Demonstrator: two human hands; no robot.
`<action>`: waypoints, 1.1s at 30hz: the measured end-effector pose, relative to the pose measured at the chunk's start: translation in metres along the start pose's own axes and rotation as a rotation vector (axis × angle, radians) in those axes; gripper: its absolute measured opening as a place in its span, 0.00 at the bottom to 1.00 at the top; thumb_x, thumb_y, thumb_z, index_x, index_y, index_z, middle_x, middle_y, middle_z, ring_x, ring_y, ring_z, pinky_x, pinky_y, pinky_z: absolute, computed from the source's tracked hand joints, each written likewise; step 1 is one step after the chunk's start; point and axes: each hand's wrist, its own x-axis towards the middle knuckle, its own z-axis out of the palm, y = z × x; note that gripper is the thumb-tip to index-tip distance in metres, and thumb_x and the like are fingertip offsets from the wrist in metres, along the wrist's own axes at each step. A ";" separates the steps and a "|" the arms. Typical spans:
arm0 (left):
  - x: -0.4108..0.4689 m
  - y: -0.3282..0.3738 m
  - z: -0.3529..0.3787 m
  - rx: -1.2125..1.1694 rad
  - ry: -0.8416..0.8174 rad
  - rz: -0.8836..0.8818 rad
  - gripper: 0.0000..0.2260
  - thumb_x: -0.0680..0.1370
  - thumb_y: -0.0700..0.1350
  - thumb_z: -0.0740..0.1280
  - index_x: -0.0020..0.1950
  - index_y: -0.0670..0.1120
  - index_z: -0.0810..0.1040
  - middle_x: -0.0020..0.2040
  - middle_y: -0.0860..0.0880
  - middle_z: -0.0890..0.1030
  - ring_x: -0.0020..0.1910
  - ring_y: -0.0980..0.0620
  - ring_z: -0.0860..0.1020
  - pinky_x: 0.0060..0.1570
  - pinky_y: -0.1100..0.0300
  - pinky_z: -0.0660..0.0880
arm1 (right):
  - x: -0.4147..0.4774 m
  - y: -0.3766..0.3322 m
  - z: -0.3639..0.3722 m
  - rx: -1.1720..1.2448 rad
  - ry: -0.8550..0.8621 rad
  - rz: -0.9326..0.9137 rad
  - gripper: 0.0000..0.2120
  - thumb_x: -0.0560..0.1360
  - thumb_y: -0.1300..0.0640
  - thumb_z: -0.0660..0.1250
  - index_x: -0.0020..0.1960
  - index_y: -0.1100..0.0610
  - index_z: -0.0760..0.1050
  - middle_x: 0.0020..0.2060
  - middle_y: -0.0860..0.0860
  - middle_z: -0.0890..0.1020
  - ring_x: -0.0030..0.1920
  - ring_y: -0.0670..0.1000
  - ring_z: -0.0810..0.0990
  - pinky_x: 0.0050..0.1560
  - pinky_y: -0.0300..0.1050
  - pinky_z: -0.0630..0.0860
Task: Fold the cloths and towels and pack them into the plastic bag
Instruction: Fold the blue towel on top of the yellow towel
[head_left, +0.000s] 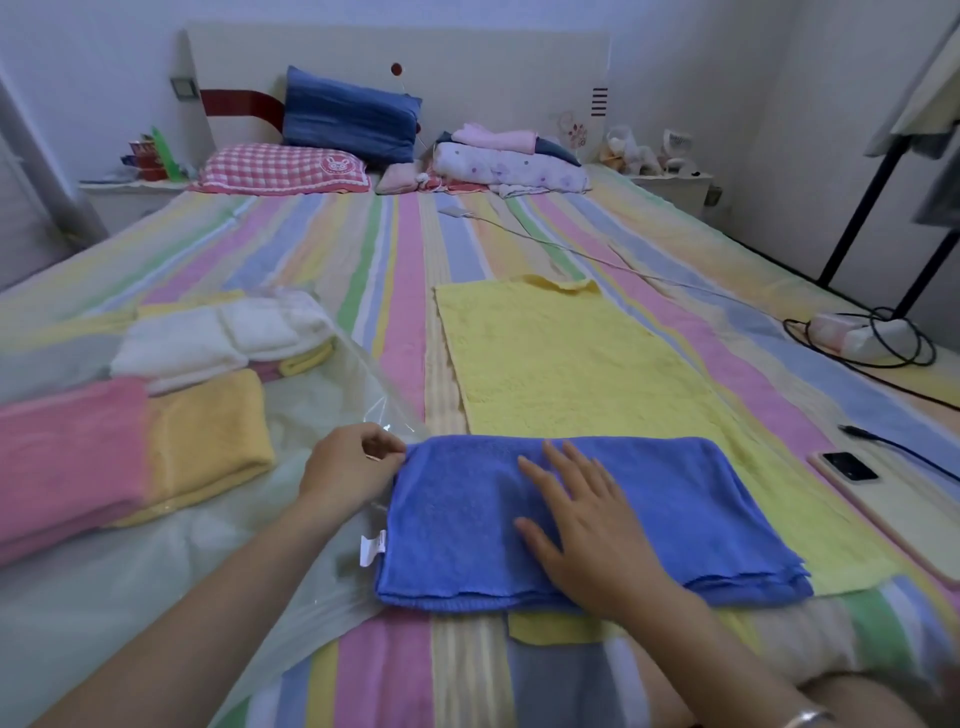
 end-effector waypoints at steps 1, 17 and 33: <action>-0.002 0.002 0.001 0.023 0.005 0.006 0.05 0.68 0.45 0.76 0.37 0.51 0.80 0.36 0.55 0.83 0.39 0.53 0.81 0.47 0.53 0.79 | -0.004 -0.003 0.006 -0.013 -0.044 -0.022 0.29 0.78 0.37 0.49 0.71 0.51 0.69 0.71 0.54 0.71 0.71 0.56 0.68 0.68 0.53 0.56; 0.006 0.013 0.019 -0.252 -0.144 -0.350 0.17 0.80 0.51 0.65 0.41 0.38 0.82 0.29 0.46 0.75 0.24 0.50 0.69 0.27 0.64 0.64 | -0.017 -0.003 0.022 0.094 -0.108 -0.014 0.31 0.79 0.34 0.41 0.76 0.47 0.60 0.76 0.46 0.61 0.77 0.48 0.56 0.72 0.51 0.50; 0.049 -0.009 0.017 0.328 0.038 -0.160 0.23 0.80 0.57 0.60 0.31 0.43 0.70 0.31 0.46 0.75 0.34 0.45 0.75 0.35 0.56 0.70 | -0.017 -0.005 0.018 0.140 -0.123 -0.019 0.32 0.77 0.33 0.42 0.77 0.45 0.57 0.77 0.44 0.56 0.77 0.46 0.51 0.74 0.49 0.46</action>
